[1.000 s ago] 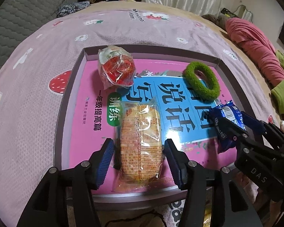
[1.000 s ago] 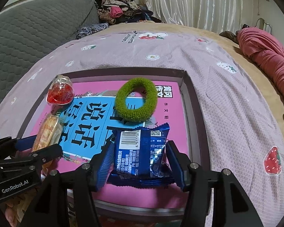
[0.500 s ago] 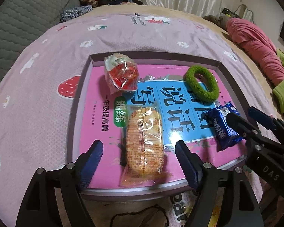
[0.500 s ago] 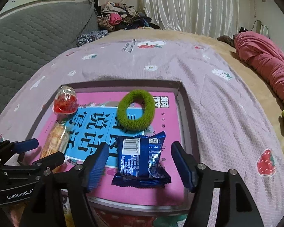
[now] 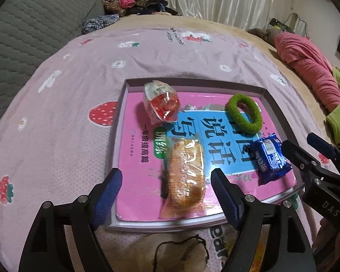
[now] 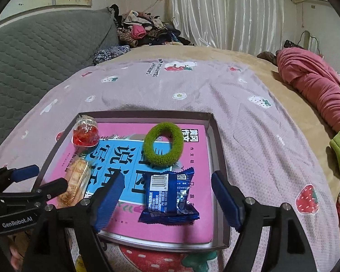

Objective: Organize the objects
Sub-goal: 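Withdraw both grippers from the tray toward the remaining snacks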

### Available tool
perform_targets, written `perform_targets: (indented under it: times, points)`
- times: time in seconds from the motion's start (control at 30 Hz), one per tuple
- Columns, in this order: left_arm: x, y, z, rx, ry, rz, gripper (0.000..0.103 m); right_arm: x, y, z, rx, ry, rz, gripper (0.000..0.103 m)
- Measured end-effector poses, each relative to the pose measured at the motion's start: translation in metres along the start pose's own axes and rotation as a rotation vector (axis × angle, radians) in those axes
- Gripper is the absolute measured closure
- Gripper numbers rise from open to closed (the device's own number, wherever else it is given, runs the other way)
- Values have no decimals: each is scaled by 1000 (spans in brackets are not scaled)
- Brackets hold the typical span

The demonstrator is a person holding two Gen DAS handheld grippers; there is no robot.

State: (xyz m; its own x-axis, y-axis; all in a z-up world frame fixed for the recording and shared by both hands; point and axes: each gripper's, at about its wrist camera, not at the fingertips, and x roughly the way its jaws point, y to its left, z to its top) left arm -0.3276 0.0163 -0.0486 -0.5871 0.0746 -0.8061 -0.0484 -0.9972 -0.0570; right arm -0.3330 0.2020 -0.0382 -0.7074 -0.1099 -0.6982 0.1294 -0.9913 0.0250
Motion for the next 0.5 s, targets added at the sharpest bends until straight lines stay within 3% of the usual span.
perform_targets:
  times: [0.3,0.5]
  points:
    - [-13,-1,0,24,-28,32,21,-12,2,0,-18,-17,-34,21]
    - [-34,4,-5,11,-51,12,19,-38,3,-2,-12,-47,-47,20]
